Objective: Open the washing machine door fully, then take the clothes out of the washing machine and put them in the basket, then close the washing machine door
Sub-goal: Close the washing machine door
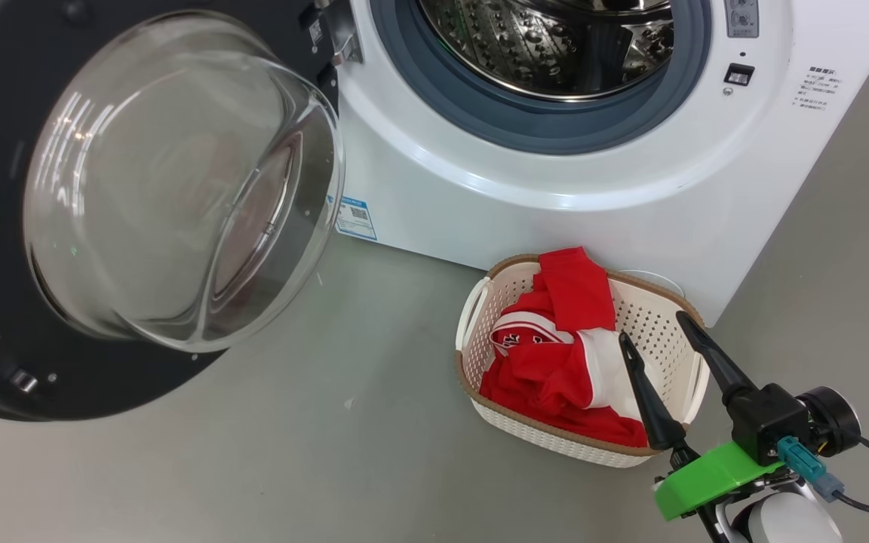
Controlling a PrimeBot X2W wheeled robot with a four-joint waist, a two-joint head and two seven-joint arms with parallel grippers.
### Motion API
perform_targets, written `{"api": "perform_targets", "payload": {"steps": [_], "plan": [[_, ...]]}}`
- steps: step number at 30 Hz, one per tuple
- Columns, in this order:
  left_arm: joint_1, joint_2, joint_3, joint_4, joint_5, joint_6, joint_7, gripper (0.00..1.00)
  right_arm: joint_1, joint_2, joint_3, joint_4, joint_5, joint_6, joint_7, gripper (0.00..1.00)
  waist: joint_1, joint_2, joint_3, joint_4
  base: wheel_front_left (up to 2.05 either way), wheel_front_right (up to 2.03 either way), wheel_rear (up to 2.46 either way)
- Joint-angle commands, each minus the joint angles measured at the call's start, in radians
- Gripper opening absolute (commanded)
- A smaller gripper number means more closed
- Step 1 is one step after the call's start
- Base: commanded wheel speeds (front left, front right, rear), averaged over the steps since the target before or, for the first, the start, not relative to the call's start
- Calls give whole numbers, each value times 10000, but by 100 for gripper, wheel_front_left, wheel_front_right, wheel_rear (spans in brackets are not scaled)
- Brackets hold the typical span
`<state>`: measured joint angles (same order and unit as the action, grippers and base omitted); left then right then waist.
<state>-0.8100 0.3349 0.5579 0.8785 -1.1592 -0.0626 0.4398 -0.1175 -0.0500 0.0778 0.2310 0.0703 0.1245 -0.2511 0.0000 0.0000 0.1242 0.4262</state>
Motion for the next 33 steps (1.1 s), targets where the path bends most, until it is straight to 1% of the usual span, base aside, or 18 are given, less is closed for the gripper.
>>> {"api": "perform_targets", "payload": {"steps": [1, 10, 14, 17, 21, 25, 28, 30, 33], "plan": [[371, 101, 43, -258, -166, -70, 252, 0, -232, -3, 270, -193, 139, 62, -56, 100, 0, 0, -36, -16, 0, 0, 0], [1163, -688, 544, -1284, -1046, -209, 850, 0, -156, -3, 345, -15, 409, 62, -90, 100, 0, 0, -241, 2, 0, 0, 0], [1598, -1037, 551, -1977, -1095, -181, 901, 0, -173, -3, 388, 34, 519, 62, -99, 100, 0, 0, -290, -23, 0, 0, 0], [1909, -1404, 594, -2620, -1225, -152, 952, 0, -171, -3, 383, 24, 584, 62, -102, 100, 0, 0, -308, -36, 0, 0, 0], [2340, -1964, 645, -3636, -1492, 14, 1162, 0, -133, -3, 423, -9, 718, 62, -104, 100, 0, 0, -324, -99, 0, 0, 0], [2659, -2357, 728, -4687, -1717, 281, 1165, 0, -111, -3, 476, -35, 825, 62, -105, 100, 0, 0, -332, -178, 0, 0, 0], [2860, -2561, 692, -5254, -1893, 481, 1213, 0, -121, -3, 513, -7, 873, 62, -105, 100, 0, 0, -351, -265, 0, 0, 0], [2940, -2617, 625, -5428, -1914, 529, 1226, 0, -128, -3, 520, 12, 888, 62, -105, 100, 0, 0, -365, -300, 0, 0, 0], [3206, -2747, 365, -5928, -2000, 679, 1231, 0, -157, -3, 510, 68, 921, 62, -106, 100, 0, 0, -422, -425, 0, 0, 0]]}}
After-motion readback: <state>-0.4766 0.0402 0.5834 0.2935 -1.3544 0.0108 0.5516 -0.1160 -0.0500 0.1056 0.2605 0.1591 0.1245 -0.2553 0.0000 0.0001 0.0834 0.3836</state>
